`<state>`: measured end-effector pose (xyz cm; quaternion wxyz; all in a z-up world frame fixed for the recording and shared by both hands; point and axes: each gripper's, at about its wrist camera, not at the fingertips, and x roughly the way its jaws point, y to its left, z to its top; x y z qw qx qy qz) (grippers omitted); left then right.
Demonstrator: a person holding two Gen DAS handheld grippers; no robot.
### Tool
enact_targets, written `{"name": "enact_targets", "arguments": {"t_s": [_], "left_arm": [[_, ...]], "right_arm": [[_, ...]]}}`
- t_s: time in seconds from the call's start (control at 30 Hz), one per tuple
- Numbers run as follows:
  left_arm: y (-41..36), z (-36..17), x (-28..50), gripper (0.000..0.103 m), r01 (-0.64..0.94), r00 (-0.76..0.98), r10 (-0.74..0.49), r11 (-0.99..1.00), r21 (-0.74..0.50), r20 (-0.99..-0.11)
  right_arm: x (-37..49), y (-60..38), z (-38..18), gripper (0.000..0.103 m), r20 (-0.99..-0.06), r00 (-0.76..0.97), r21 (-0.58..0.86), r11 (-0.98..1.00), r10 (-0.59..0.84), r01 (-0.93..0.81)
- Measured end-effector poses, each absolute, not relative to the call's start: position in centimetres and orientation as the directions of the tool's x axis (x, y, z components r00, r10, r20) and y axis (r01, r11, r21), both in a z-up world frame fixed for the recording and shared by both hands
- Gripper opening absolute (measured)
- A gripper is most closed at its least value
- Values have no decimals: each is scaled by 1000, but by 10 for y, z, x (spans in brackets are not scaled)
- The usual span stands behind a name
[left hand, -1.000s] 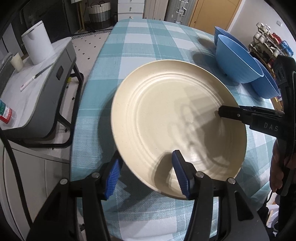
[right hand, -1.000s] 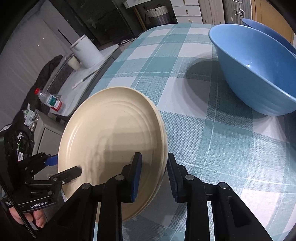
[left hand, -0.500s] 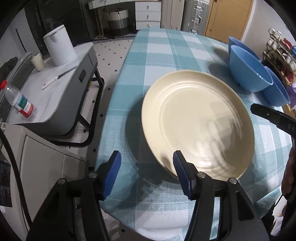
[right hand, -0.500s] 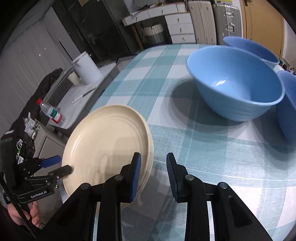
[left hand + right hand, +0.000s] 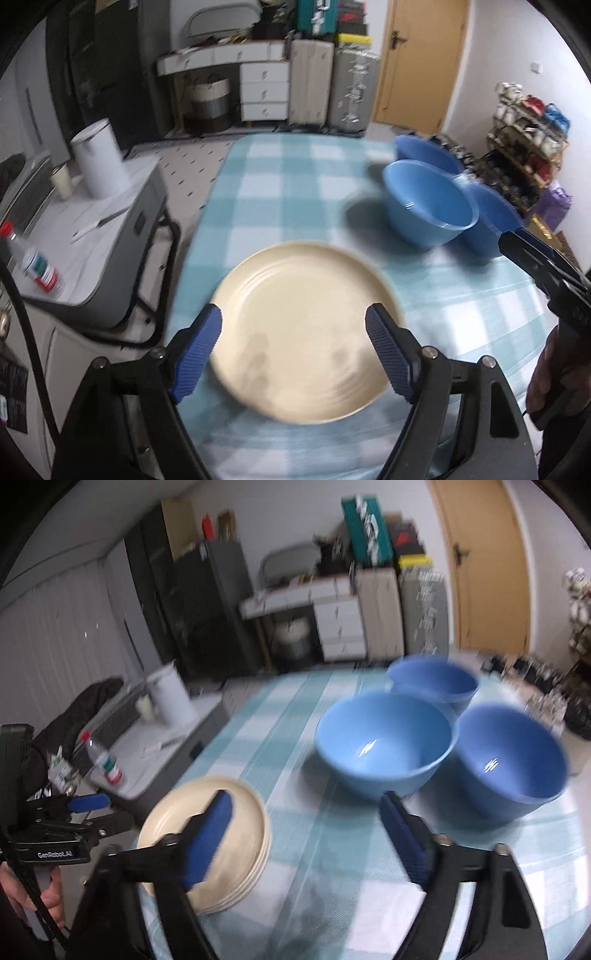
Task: Organize plates and bowls
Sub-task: 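Raise both grippers away from the plate stack toward the blue bowls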
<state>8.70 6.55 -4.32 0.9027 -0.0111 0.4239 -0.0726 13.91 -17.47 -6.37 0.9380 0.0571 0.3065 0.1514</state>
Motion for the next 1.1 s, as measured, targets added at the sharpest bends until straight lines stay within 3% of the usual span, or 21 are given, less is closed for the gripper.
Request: {"name": "enact_targets", "arguments": {"t_s": [0.2,0.47,0.53,0.57,0.67,1.1], "left_arm": [[13,-33,104,82,197,660,-183,978,-68,-728],[-41,-18,115,82,257,726,-251,963,-86,-640],[-50,-14,117,90,243,749,-237,967,-76,-619],[-55,-13,118,102,232,762,-225,970,-69,-607],[-66,-11,118,103,212,798,-200,976,-46,-569],[-92,-38,165,103,200,745,-195,978,-66,-638]], "right_arm": [[115,-206,-28,97,-451,850,157,961,273,-226],[87,-243,0,100,-343,916,128,976,208,-174],[81,-253,5,100,-328,921,134,975,211,-176],[79,-256,6,100,-322,924,135,976,206,-170],[71,-268,11,100,-286,946,135,984,152,-118],[85,-302,-5,100,-263,962,148,988,75,-37]]}}
